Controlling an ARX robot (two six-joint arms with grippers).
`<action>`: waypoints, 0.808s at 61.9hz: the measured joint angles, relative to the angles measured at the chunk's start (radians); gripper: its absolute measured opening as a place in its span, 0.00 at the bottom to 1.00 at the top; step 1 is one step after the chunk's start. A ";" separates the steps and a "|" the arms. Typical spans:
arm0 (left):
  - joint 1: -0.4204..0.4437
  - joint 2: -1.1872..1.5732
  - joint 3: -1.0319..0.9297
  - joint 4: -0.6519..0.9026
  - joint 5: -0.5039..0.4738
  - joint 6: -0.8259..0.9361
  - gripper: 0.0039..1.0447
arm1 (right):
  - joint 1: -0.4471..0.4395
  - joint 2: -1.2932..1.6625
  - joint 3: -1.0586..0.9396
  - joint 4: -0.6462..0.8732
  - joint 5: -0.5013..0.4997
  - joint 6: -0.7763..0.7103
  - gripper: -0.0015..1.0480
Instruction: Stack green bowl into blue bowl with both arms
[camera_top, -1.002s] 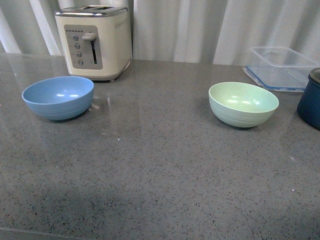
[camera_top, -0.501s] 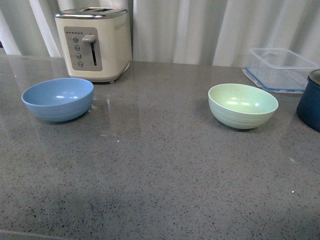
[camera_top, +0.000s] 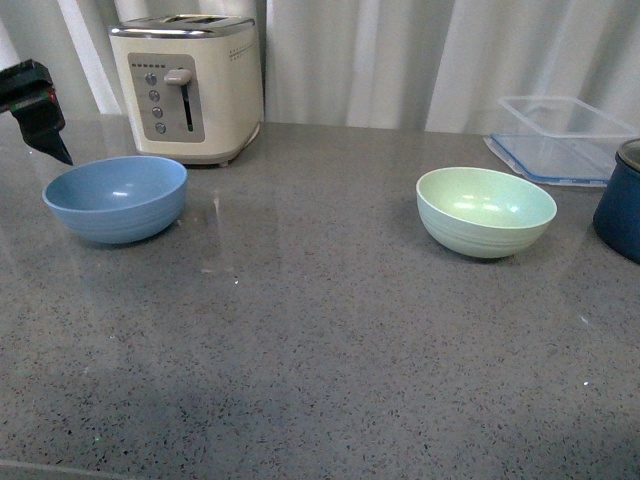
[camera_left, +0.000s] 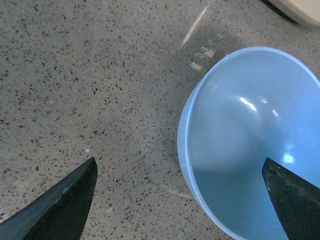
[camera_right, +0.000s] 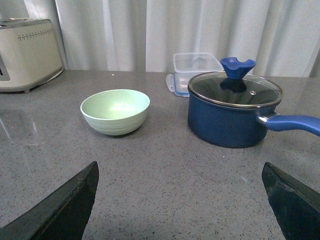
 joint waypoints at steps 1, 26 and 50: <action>-0.002 0.009 0.005 -0.002 0.003 0.000 0.94 | 0.000 0.000 0.000 0.000 0.000 0.000 0.90; -0.026 0.122 0.096 -0.014 -0.018 0.023 0.84 | 0.000 0.000 0.000 0.000 0.000 0.000 0.90; -0.032 0.138 0.117 -0.031 -0.009 0.023 0.26 | 0.000 0.000 0.000 0.000 0.000 0.000 0.90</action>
